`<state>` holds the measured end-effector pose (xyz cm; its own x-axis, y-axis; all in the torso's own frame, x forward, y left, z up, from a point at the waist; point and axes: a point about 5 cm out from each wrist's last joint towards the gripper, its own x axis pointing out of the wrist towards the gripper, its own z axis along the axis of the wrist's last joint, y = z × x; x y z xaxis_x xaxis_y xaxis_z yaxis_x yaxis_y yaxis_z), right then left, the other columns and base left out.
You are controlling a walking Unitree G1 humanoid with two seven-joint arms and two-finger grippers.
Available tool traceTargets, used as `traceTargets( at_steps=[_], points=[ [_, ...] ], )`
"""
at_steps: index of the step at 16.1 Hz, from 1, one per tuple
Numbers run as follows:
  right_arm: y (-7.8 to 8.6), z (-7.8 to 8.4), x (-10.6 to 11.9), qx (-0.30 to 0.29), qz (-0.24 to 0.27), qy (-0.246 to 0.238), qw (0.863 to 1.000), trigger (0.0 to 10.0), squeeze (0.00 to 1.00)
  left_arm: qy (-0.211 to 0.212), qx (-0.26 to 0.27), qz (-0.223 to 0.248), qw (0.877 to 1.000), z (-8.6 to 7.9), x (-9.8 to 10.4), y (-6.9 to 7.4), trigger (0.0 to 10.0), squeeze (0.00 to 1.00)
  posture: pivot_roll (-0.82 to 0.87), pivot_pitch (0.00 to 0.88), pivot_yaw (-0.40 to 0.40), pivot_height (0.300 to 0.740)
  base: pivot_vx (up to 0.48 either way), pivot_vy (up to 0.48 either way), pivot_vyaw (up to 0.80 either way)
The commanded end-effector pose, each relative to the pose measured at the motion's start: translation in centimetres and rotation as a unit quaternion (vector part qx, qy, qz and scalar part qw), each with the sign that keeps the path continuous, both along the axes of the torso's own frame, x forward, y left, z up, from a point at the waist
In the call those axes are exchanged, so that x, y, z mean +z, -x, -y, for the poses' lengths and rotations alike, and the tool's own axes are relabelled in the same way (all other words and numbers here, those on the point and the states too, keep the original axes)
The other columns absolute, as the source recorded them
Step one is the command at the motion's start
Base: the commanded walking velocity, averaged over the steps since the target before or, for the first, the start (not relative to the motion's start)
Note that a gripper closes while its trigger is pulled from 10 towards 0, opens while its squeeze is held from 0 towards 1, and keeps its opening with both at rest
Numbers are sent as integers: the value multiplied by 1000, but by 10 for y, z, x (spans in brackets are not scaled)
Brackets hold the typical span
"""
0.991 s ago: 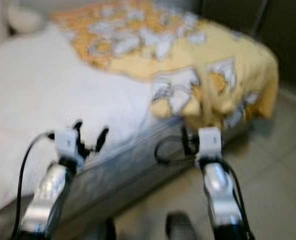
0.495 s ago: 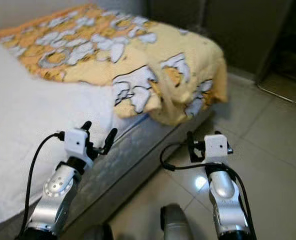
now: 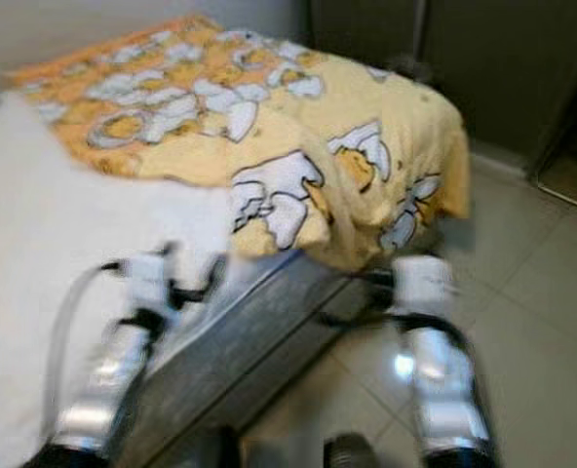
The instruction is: Clean up the room
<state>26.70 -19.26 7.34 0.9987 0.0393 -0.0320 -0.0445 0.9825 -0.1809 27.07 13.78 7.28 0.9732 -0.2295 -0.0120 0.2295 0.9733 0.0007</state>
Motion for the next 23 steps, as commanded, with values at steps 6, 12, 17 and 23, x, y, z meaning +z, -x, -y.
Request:
traceTargets(
  at_steps=[6, 12, 17, 23],
  points=[
    [18, 5, -1, 55, -26, 4, 998, 10000, 0, 13, -19, -38, 999, 16, -2, -8, 10000, 0, -265, 0, 130, 658, 156, 0, 0],
    [67, 13, -6, 98, -82, 25, 991, 10000, 0, 101, -59, -149, 982, 46, -12, -47, 10000, 0, -325, 120, 111, 658, 0, 0, 0],
    [88, 11, -5, 111, -104, 25, 988, 10000, 0, 133, -46, -156, 978, 60, -2, -66, 10000, 0, -338, 199, 109, 658, 0, 0, 0],
    [109, 9, -7, 107, -118, 22, 987, 10000, 0, 114, -42, -50, 991, 34, 33, -51, 10000, 0, -332, 199, 117, 658, 0, 0, 0]
  ],
)
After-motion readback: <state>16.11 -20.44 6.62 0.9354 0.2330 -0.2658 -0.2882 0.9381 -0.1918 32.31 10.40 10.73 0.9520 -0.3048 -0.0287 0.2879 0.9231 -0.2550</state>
